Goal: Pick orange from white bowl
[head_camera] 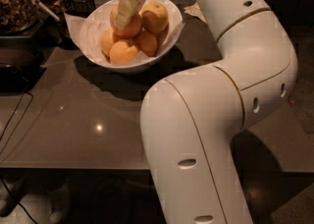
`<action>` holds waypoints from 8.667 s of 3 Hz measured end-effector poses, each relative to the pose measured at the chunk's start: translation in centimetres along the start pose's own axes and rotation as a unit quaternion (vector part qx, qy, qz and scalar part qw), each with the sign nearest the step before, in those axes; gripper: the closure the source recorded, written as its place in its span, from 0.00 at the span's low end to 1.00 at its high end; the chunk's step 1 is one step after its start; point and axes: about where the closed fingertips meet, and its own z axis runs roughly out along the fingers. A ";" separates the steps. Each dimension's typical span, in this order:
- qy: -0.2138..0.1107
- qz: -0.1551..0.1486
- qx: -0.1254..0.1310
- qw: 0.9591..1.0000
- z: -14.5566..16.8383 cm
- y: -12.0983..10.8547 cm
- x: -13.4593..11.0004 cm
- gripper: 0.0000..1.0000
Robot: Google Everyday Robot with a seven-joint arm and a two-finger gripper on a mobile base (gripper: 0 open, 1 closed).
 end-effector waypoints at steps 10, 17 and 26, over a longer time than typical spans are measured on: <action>-0.050 -0.051 0.005 0.997 -2.4 2.2 -0.4 0.00; -0.019 -0.003 -0.047 0.999 2.4 0.6 1.2 0.91; -0.129 0.023 -0.010 0.991 -8.6 14.0 5.8 1.00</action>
Offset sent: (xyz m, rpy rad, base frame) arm -0.0766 -0.0141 0.0478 0.1199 -0.1969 0.1535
